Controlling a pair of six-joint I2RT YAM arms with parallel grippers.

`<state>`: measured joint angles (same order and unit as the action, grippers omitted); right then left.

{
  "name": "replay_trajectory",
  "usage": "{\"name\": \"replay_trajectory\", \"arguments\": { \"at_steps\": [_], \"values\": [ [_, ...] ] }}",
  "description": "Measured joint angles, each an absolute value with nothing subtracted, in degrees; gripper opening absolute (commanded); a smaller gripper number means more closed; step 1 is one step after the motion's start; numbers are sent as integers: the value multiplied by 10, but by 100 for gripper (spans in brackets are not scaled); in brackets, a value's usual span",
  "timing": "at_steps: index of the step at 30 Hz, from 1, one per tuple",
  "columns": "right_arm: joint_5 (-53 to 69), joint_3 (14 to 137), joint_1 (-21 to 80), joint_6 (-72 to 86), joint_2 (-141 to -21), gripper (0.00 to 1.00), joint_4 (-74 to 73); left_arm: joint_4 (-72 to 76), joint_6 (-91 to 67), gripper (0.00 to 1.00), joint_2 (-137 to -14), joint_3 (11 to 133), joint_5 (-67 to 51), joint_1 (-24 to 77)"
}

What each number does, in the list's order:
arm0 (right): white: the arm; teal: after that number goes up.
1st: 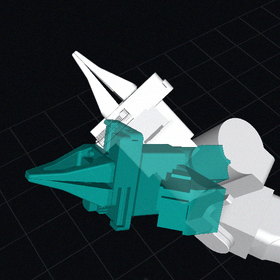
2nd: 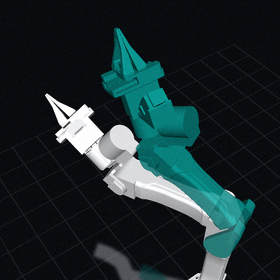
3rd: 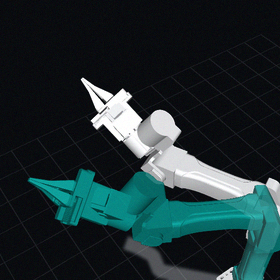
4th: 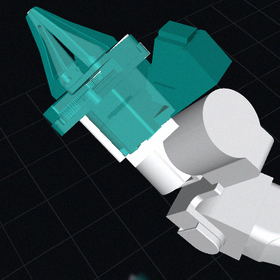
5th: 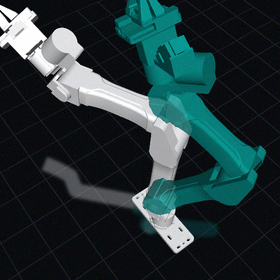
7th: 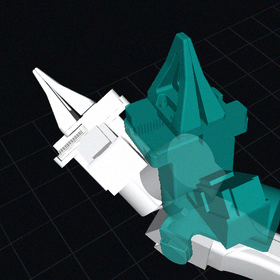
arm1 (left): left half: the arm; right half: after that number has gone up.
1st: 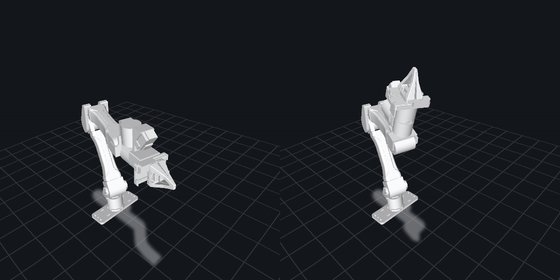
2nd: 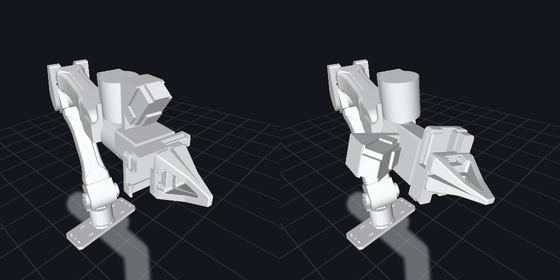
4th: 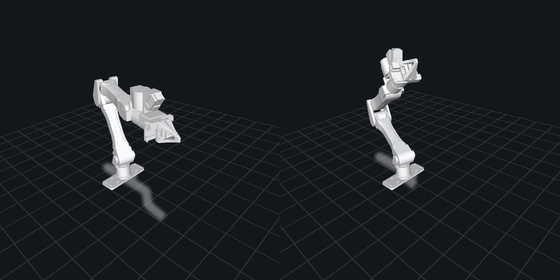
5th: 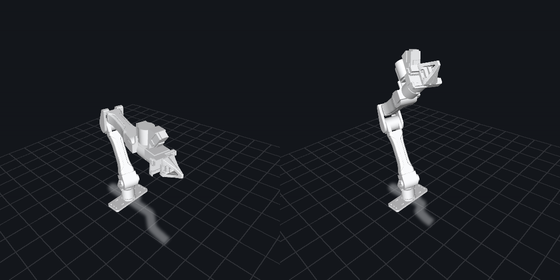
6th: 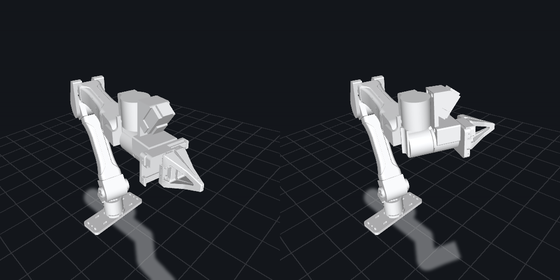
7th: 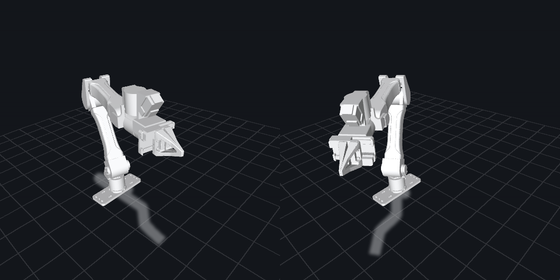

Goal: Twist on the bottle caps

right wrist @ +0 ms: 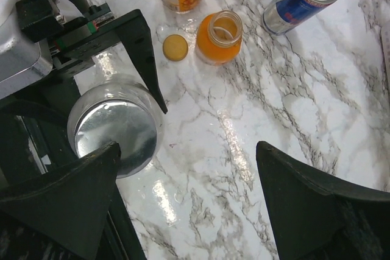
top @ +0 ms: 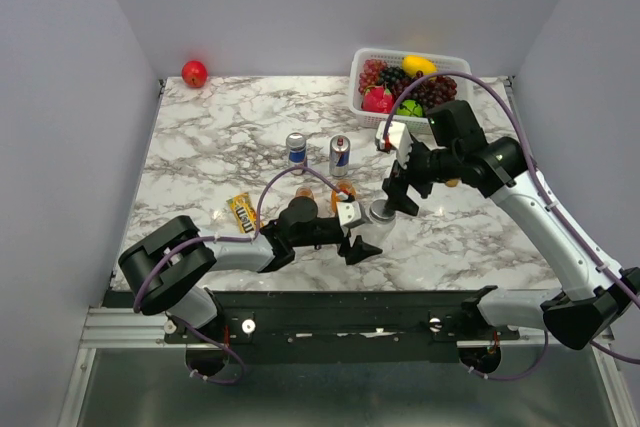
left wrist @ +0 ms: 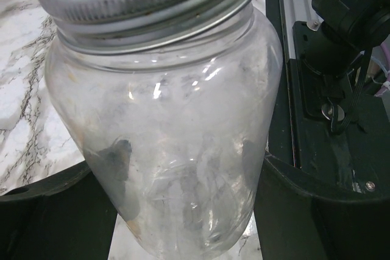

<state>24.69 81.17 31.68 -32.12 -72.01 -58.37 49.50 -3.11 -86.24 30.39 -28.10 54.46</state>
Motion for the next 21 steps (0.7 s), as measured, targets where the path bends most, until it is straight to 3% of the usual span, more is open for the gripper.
{"name": "replay_trajectory", "arguments": {
  "at_steps": [21],
  "values": [
    [260,792,317,-299,-715,100,-593,496,-62,0,-856,289,-281,537]
  ]
}}
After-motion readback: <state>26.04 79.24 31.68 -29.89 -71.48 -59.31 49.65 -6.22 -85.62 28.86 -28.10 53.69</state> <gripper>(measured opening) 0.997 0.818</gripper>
